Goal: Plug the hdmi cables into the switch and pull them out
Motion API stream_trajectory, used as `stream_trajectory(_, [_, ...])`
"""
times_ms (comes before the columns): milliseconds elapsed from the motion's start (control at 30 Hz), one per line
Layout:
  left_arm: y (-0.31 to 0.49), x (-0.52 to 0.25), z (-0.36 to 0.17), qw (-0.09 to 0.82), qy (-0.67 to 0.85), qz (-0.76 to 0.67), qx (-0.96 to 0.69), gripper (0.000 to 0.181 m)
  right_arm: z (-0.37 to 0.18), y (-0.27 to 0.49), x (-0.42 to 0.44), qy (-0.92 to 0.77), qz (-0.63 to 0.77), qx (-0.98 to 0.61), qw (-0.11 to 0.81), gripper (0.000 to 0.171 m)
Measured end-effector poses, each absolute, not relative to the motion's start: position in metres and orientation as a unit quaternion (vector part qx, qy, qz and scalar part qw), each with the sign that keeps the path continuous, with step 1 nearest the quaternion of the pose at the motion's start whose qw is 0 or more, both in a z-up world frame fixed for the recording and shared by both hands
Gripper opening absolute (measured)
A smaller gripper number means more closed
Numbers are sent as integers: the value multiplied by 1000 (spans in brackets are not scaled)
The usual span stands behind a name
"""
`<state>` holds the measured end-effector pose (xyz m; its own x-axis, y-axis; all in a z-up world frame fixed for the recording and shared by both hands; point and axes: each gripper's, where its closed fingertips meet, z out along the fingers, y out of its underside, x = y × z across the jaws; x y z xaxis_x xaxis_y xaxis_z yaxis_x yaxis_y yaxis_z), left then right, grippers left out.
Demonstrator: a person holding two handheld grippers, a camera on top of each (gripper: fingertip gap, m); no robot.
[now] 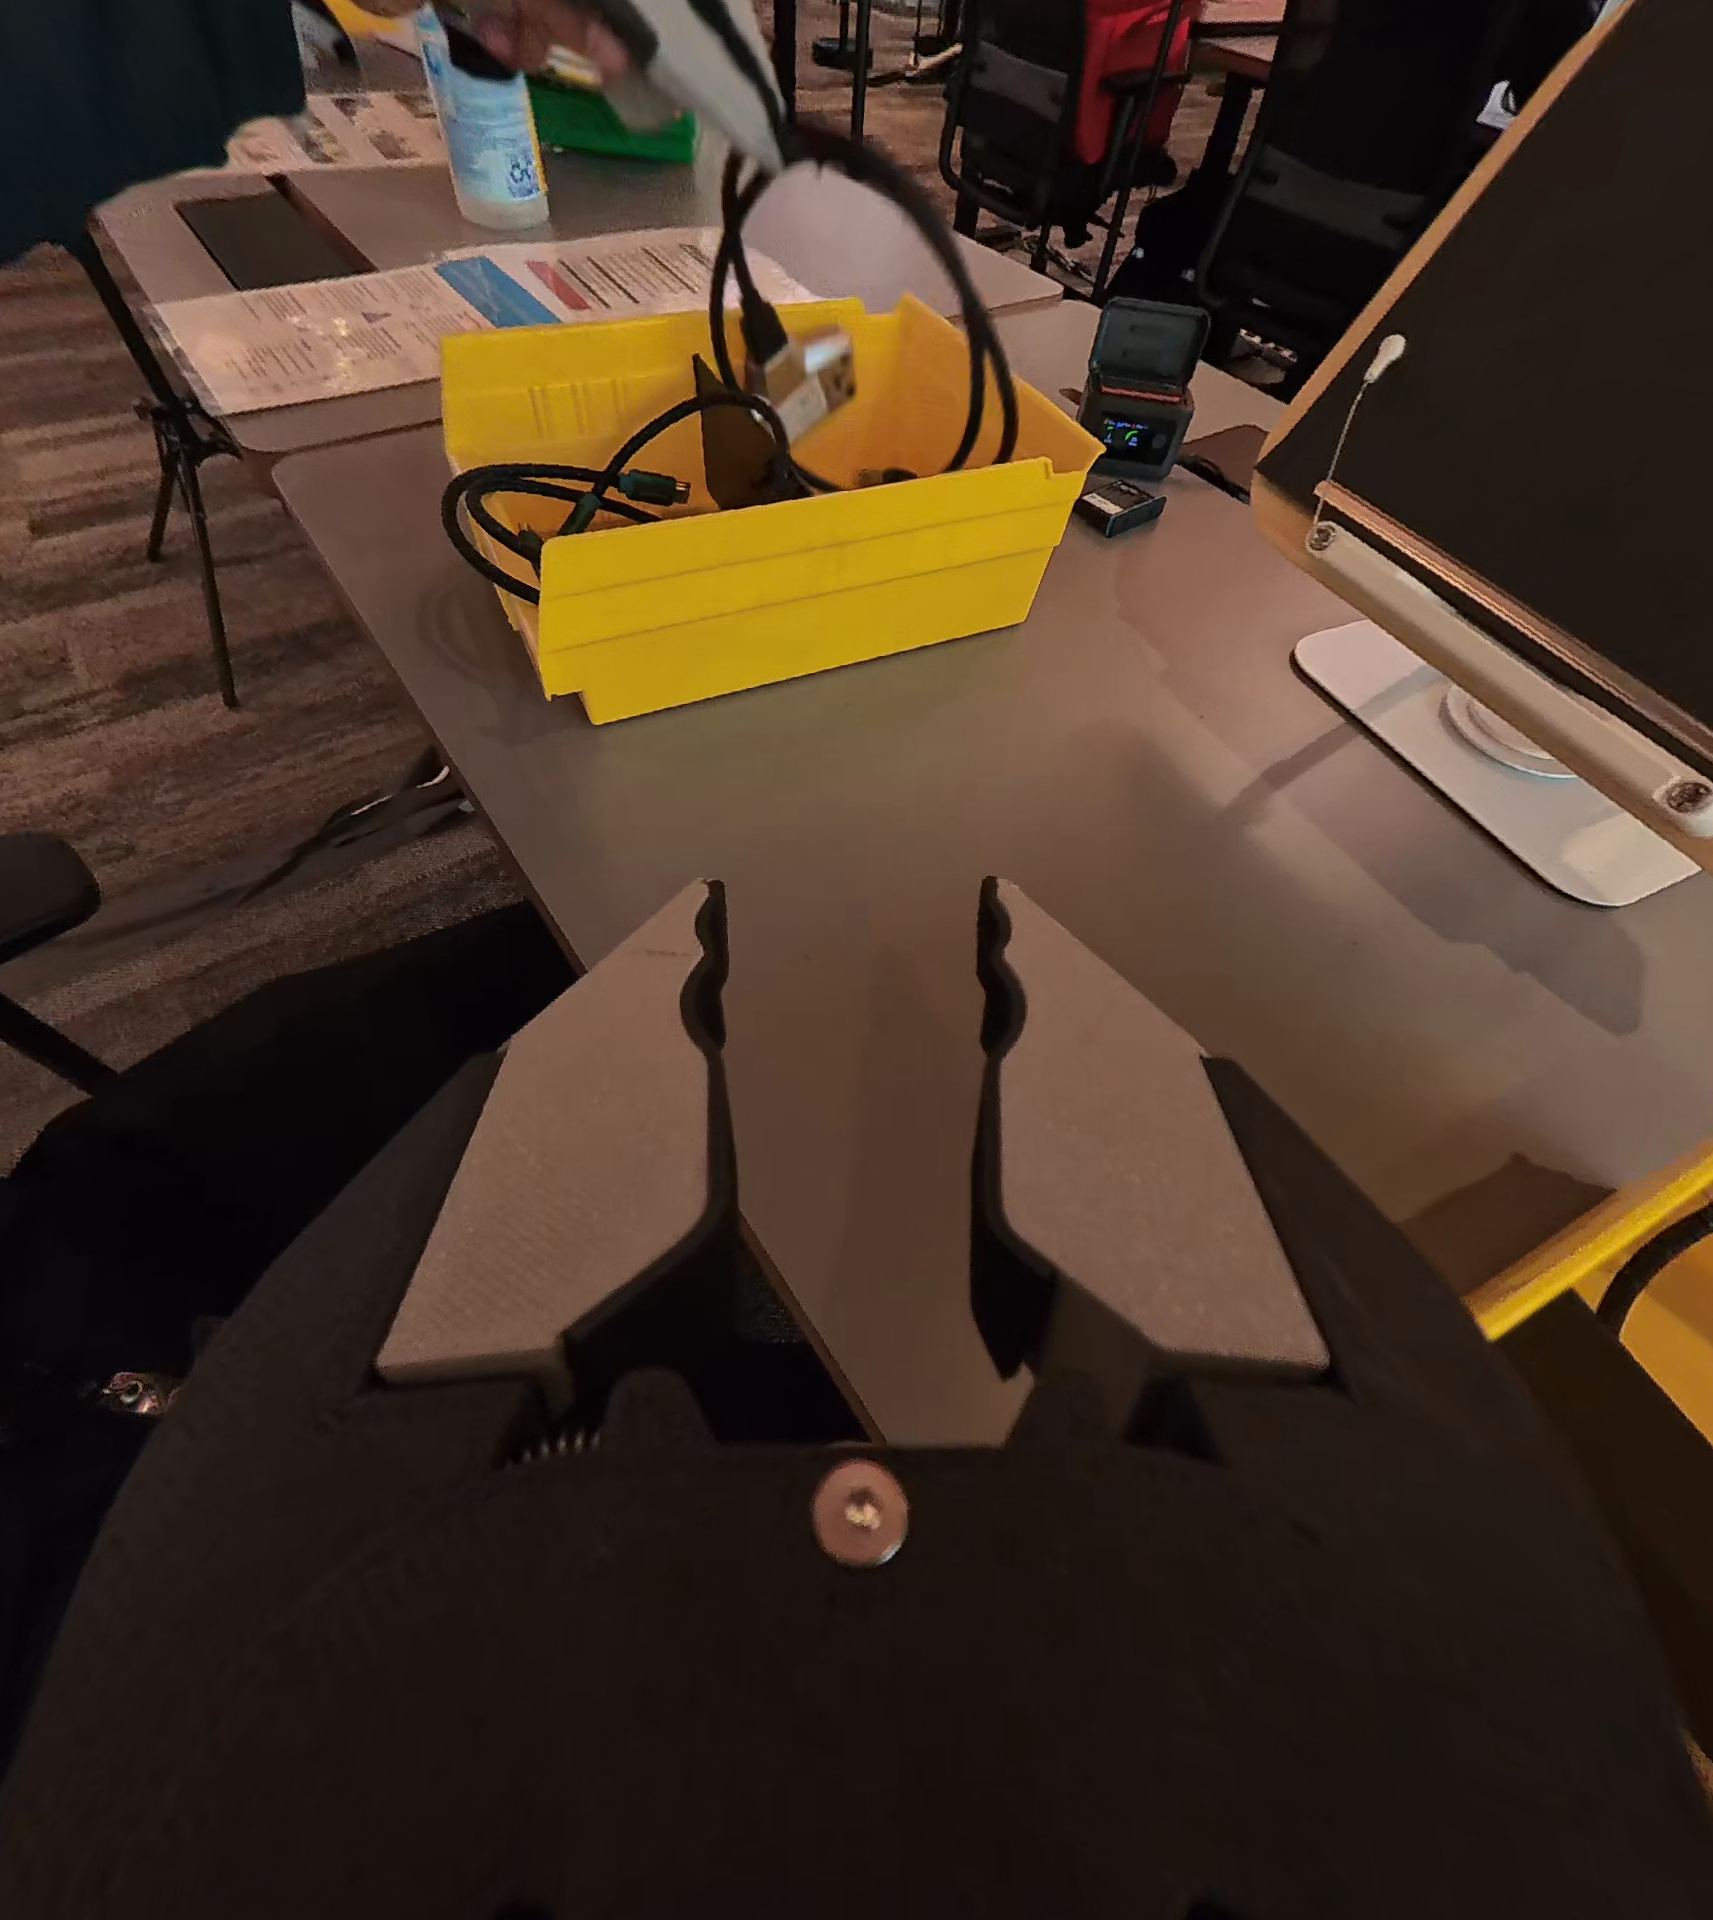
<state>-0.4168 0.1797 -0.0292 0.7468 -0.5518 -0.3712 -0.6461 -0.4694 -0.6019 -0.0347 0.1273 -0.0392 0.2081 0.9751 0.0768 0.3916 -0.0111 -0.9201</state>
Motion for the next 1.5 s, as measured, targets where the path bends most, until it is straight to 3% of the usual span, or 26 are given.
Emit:
stream_trajectory(33, [186,-423,-10,410,329,81,-847,5,-39,128,-33,-537,325,-635,451,46])
stream_trajectory(333, [200,-413,77,516,286,201,-782,4,-33,120,-22,-532,318,-634,463,46])
stream_trajectory(633, [182,-351,165,602,273,172,-730,4,-32,113,-25,-538,324,-630,456,47])
stream_trajectory(933, [183,-314,161,593,276,183,-734,4,-14,126,8,-519,289,-637,491,48])
stream_trajectory(1233, [152,-208,180,591,341,162,-713,5,36,191,140,-338,227,-687,602,49])
stream_trajectory(1500, [150,-179,105,523,360,92,-767,5,39,201,174,-294,231,-697,612,49])
